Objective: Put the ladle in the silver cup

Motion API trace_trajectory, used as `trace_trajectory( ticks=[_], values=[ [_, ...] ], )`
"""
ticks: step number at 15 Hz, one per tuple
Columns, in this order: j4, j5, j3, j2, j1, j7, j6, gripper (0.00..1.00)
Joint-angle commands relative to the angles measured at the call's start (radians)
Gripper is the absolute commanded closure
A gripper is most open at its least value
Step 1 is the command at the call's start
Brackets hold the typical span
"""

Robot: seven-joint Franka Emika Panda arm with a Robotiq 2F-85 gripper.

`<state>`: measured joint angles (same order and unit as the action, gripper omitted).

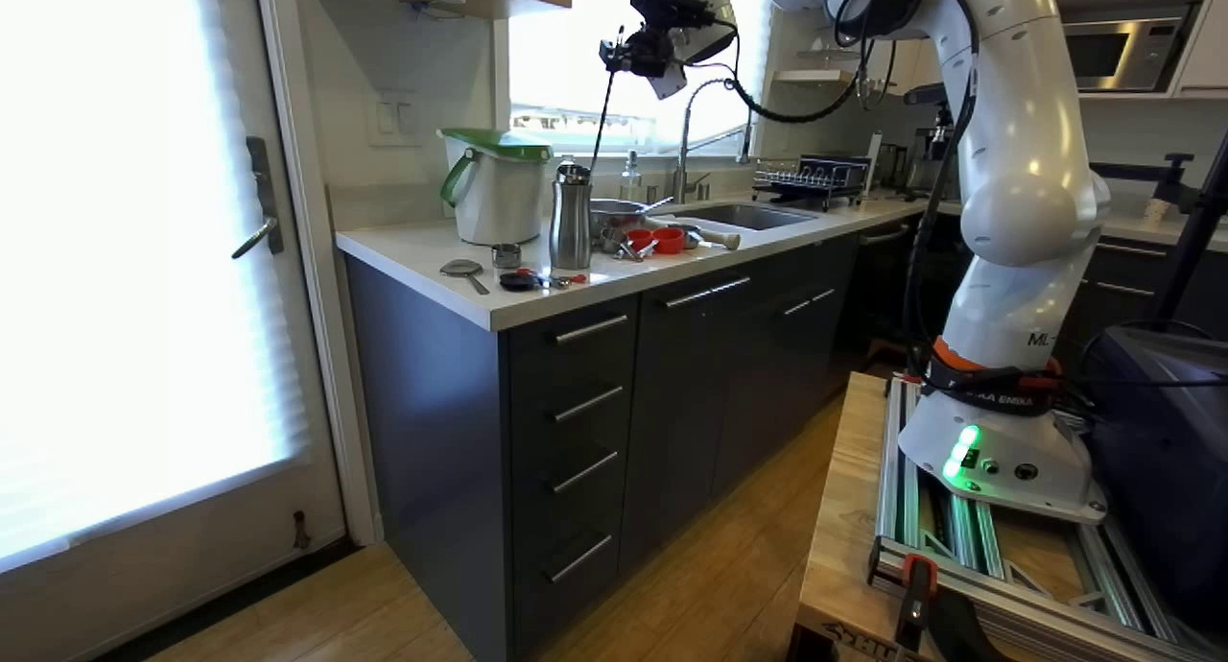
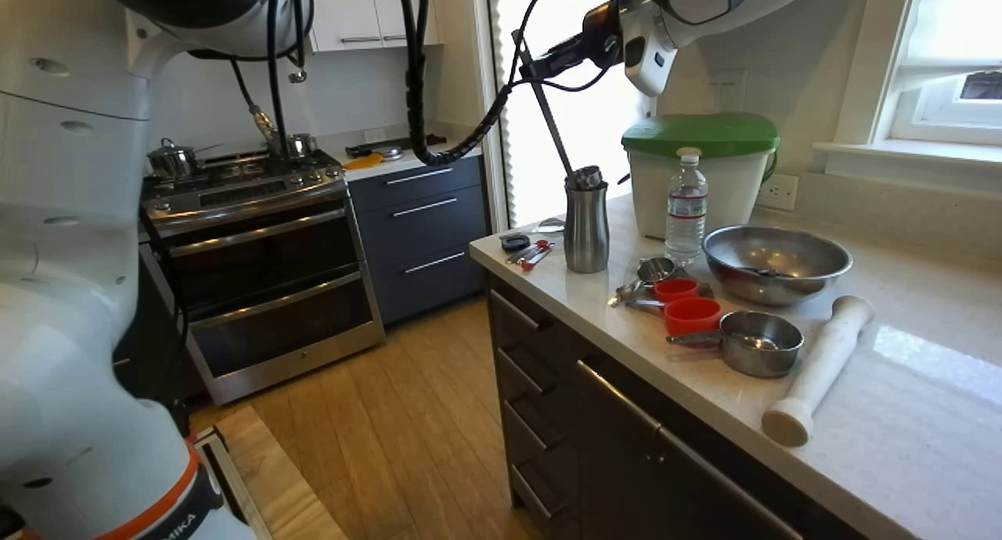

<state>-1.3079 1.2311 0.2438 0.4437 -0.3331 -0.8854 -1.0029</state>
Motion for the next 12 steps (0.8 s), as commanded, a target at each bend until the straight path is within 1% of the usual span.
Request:
trace_trajectory(
  ticks=[1,12],
  values=[
    [0.028,0.021,-0.014,0.021,-0.019,-0.03,0.018,0.99],
    [0.031,0.024,-0.024,0.043,-0.018,-0.038,0.02,0.99]
  ],
)
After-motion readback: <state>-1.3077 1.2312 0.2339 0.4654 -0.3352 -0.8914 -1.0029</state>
